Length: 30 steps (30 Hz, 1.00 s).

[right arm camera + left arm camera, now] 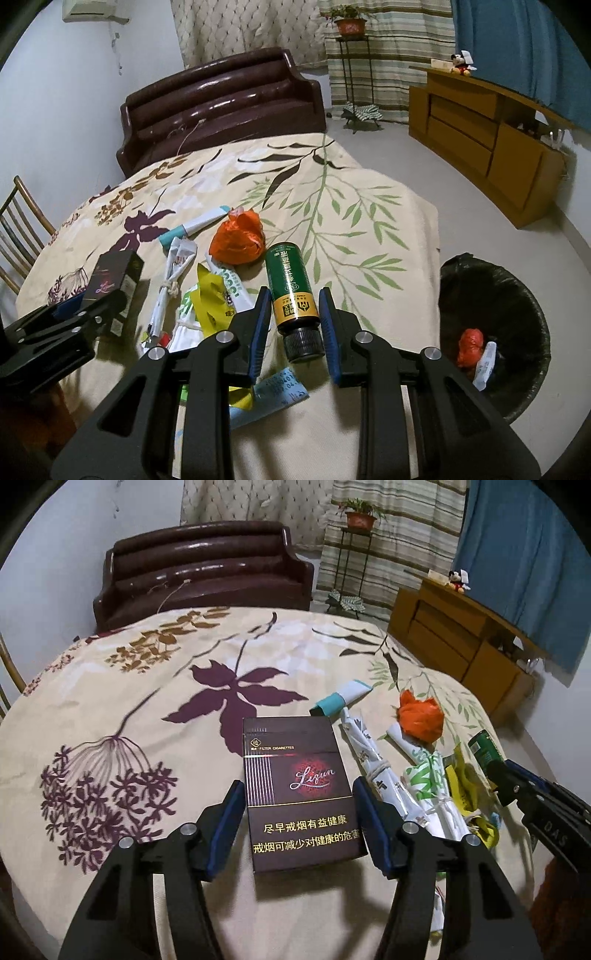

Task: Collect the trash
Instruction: 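Grasp the green bottle with the right gripper while the left grasps the dark cigarette box, then carry the bottle and box over the bin and open both grippers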

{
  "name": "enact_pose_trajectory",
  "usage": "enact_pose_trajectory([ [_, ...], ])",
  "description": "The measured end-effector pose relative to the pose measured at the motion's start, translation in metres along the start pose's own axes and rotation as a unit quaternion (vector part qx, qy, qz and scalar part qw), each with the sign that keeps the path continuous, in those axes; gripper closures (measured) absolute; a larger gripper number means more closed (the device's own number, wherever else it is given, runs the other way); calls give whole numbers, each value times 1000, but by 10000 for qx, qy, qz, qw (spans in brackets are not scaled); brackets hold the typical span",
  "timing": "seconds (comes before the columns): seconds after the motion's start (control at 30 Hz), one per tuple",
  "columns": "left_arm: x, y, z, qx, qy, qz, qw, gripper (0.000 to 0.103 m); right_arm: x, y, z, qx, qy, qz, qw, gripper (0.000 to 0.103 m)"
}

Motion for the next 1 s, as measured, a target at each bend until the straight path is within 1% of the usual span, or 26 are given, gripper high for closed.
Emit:
enact_pose_trajectory([
  [0.17,-5,-16,7,55,-4,163,9999,44,-4,-14,8,70,44,148,9999,77],
  [0.3,-10,-27,23,203,53,336,9992,44,-7,-27,25,217,137,281,9993,77],
  [0.43,-13,-34,52,413,247,463,9978,44,-9,-39,50,414,292,383,9980,77],
  [0.63,-14,-35,100,727,540,538,9944,44,-10,-59,97,744,570,544,9941,77],
  [0.83,-16,-27,147,977,767,524,9909,44,-8,-71,140,1022,825,626,9894,77],
  [1.0,-17,-20,184,1084,1020,541,9874,44,-5,-74,168,1166,996,662,9859,77],
])
Point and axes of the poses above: each gripper's, at about its wrist camera, not at the fingertips, and y roughly the way its jaws point, z to its right, x to its underside, the point moved 8 cm from there along y, roughly the way its jaws point, and after that the axes turned 8 degrees about y, right-handed, at the moved point
